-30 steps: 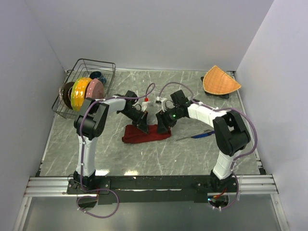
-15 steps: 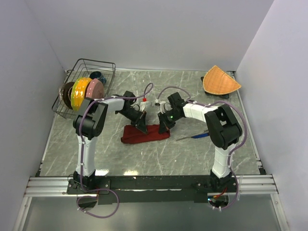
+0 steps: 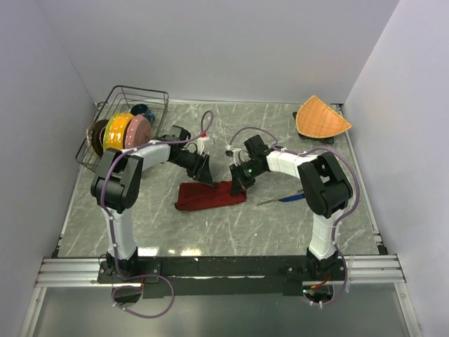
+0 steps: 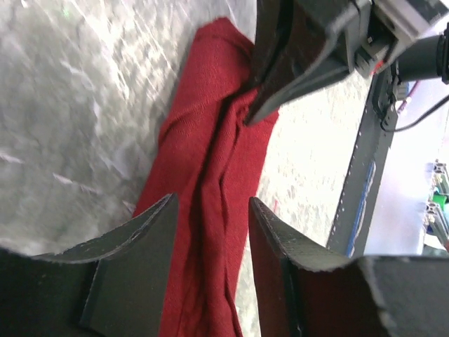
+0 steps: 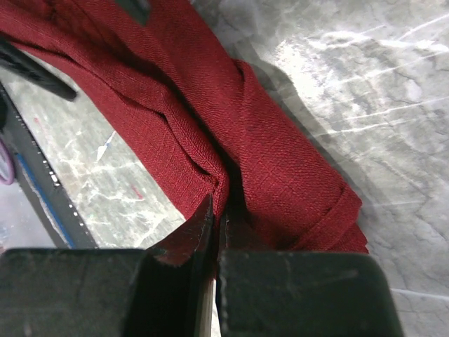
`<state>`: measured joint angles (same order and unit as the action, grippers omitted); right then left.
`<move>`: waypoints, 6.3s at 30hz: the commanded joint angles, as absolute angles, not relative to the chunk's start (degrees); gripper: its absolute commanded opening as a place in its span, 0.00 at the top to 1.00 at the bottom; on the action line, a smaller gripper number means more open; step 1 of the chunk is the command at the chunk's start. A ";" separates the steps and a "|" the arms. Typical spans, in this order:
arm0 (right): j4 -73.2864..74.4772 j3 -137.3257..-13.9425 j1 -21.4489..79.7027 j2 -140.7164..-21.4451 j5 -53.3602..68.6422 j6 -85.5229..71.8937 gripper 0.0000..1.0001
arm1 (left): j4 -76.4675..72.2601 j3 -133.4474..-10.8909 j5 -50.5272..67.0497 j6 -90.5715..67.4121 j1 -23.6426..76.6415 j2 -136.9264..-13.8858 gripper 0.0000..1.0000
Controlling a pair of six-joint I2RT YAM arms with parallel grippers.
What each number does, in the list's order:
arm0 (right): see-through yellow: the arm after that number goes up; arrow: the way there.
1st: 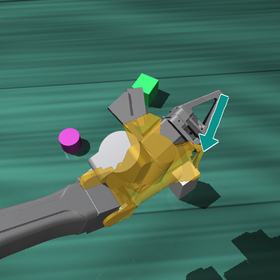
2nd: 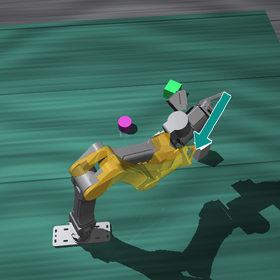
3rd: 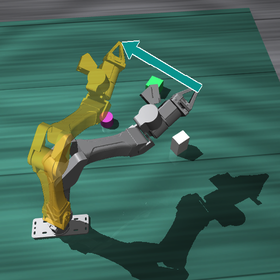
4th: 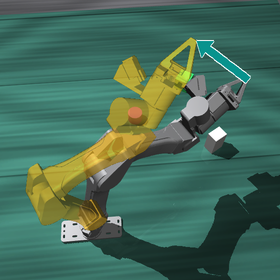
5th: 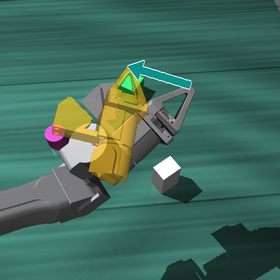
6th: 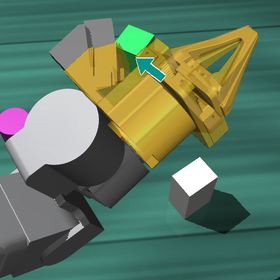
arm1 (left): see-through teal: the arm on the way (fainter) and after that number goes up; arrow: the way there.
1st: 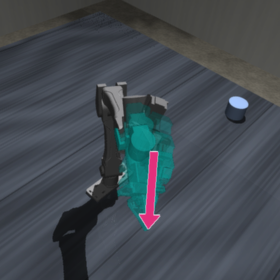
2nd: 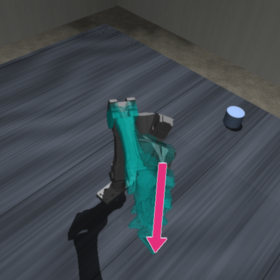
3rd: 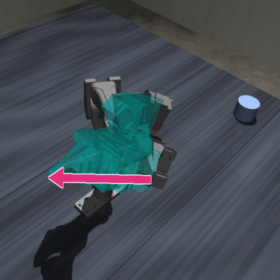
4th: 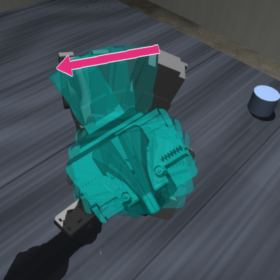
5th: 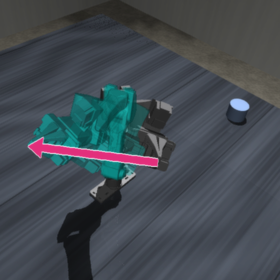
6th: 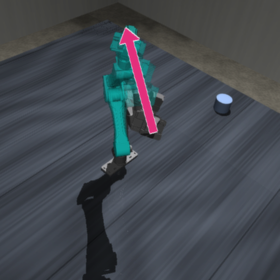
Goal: Fold the napkin into a case and place the utensils inside
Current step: Fold the 2/3-rectangle-folded napkin at the center of the board, then insert the top corner of the smaller rectangle folded napkin into the folded napkin.
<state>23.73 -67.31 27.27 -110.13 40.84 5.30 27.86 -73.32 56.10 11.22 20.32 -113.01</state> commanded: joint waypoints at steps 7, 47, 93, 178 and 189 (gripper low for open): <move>22.85 -69.43 26.90 -108.02 44.30 3.25 1.00 | 18.99 -74.00 58.18 6.77 23.73 -114.34 0.48; 29.70 -74.62 25.40 -106.26 42.36 0.88 0.63 | 10.81 -63.55 58.45 -7.73 27.42 -112.68 0.99; 29.35 -73.12 34.63 -105.03 17.76 -0.53 0.78 | 12.22 -61.87 58.80 -7.47 25.66 -113.99 0.99; 28.48 -70.66 36.21 -101.07 17.40 3.16 1.00 | 17.84 -76.46 56.33 -19.77 24.70 -116.63 0.99; 28.04 -72.33 36.04 -102.22 15.56 2.55 1.00 | 17.49 -76.73 54.94 -17.05 24.44 -122.94 0.99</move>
<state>29.56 -70.76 35.73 -102.17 16.91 2.63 19.11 -74.76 55.16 -18.59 24.80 -120.33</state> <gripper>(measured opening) 0.007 0.022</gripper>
